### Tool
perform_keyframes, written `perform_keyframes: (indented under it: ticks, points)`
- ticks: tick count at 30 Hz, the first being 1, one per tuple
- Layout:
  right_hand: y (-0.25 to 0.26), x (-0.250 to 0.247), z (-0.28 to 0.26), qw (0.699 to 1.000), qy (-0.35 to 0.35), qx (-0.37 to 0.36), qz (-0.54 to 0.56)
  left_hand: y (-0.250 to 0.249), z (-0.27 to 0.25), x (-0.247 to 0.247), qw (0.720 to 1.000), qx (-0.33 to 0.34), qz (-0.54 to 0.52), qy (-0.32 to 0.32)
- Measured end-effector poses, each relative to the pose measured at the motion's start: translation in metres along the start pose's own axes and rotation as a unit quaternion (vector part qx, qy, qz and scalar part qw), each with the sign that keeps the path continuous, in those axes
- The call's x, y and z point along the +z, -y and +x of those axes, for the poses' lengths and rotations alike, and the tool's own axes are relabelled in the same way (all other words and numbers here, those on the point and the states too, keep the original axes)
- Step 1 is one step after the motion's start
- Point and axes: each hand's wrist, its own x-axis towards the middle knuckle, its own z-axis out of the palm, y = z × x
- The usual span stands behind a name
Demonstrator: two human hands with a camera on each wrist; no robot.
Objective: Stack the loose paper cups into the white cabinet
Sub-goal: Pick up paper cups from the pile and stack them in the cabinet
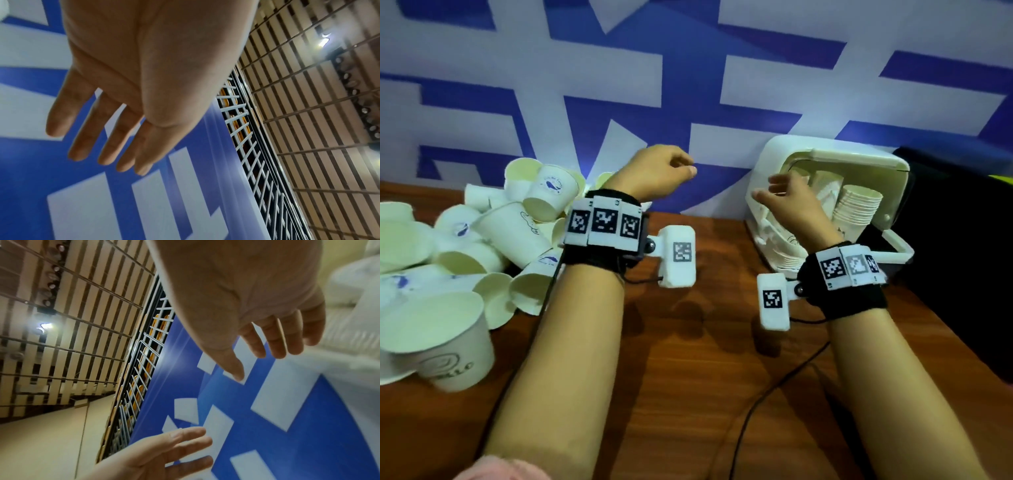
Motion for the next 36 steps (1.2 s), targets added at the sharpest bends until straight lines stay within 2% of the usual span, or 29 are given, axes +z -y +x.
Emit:
perform_keyframes:
  ticks: [3, 7, 10, 14, 18, 24, 29, 33, 36]
  points:
    - [0.019, 0.032, -0.011, 0.997, 0.044, -0.004, 0.061, 0.031, -0.012, -0.024, 0.994, -0.050, -0.024, -0.090]
    - [0.053, 0.079, -0.012, 0.990, 0.103, -0.009, 0.100, 0.072, -0.015, -0.042, 0.966, -0.136, -0.044, -0.214]
    - [0.087, 0.111, -0.010, 0.973, 0.165, -0.011, 0.164, 0.090, -0.017, -0.048, 0.943, -0.220, -0.029, -0.248]
    - [0.122, 0.154, -0.008, 0.941, 0.265, 0.024, 0.209, 0.102, -0.022, -0.044, 0.920, -0.303, 0.028, -0.245]
    - [0.134, 0.182, -0.011, 0.901, 0.369, 0.084, 0.212, 0.115, -0.020, -0.044, 0.917, -0.311, 0.074, -0.239]
    - [0.128, 0.195, -0.007, 0.854, 0.412, 0.152, 0.280, 0.123, -0.020, -0.051, 0.913, -0.339, 0.117, -0.193]
    - [0.121, 0.199, -0.008, 0.840, 0.445, 0.130, 0.284, 0.126, -0.015, -0.045, 0.920, -0.314, 0.164, -0.165]
    - [0.115, 0.196, -0.011, 0.853, 0.442, 0.089, 0.264, 0.124, -0.014, -0.044, 0.931, -0.276, 0.190, -0.146]
    - [0.111, 0.190, -0.013, 0.859, 0.428, 0.075, 0.270, 0.121, -0.011, -0.043, 0.952, -0.233, 0.149, -0.129]
